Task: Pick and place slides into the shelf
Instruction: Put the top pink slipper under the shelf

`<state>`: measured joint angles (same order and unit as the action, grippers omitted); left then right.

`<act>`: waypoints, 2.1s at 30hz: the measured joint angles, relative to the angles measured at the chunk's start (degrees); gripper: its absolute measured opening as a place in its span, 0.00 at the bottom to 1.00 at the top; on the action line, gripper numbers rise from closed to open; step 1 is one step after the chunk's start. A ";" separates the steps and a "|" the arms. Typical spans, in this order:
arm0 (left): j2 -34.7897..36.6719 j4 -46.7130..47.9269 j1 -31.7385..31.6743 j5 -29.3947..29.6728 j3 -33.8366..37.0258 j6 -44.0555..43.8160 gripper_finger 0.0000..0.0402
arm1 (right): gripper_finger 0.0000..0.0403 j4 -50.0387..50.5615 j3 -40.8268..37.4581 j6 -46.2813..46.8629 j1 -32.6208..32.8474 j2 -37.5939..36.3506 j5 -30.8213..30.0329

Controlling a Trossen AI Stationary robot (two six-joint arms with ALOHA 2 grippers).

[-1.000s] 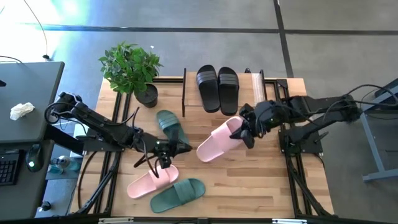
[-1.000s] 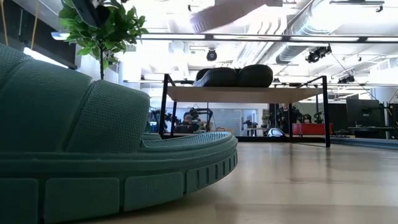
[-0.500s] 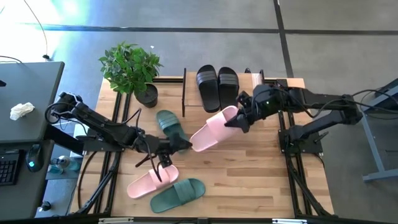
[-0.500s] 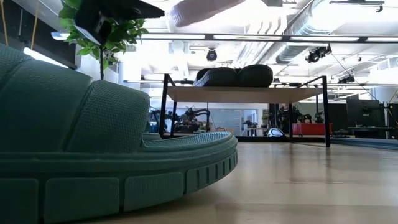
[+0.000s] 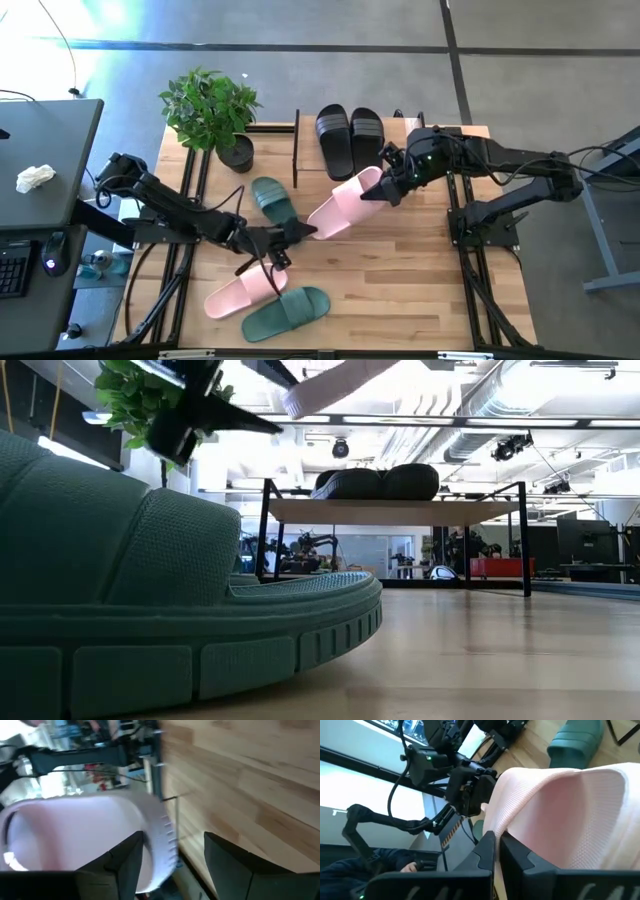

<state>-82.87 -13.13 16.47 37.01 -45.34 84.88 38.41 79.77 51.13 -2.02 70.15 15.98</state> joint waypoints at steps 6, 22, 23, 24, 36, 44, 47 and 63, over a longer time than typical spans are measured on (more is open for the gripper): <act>-0.73 -6.91 -0.69 0.01 0.00 2.63 0.48 | 0.00 -0.09 0.00 0.85 0.04 0.02 1.48; -0.81 -10.39 -4.07 -10.18 0.10 2.21 0.48 | 0.00 -0.15 0.00 1.56 -0.44 0.02 1.86; -0.81 -10.64 -4.07 -10.23 0.09 2.12 0.47 | 0.00 -0.15 0.00 1.53 -0.61 0.02 1.87; -0.81 -10.77 -4.07 -10.20 0.09 2.08 0.45 | 0.00 -0.05 0.00 1.53 -0.67 0.00 1.85; -0.79 -11.51 -2.50 -10.41 0.02 2.30 0.12 | 0.00 3.05 0.00 1.43 -1.01 0.02 0.78; -0.75 -11.63 -0.17 -3.98 0.02 4.03 0.11 | 0.00 9.06 0.00 1.28 -1.03 0.00 -2.98; -0.75 -12.59 0.49 -3.15 -0.04 4.88 0.11 | 0.02 13.41 0.00 -0.10 -1.01 0.00 -3.79; -0.70 -7.73 2.03 -0.15 -0.04 -2.40 0.11 | 0.34 22.74 0.00 -2.31 -0.96 -7.63 -17.81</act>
<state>-83.57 -20.86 18.50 36.86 -45.39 82.48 61.14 79.77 48.82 -2.98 62.52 -1.84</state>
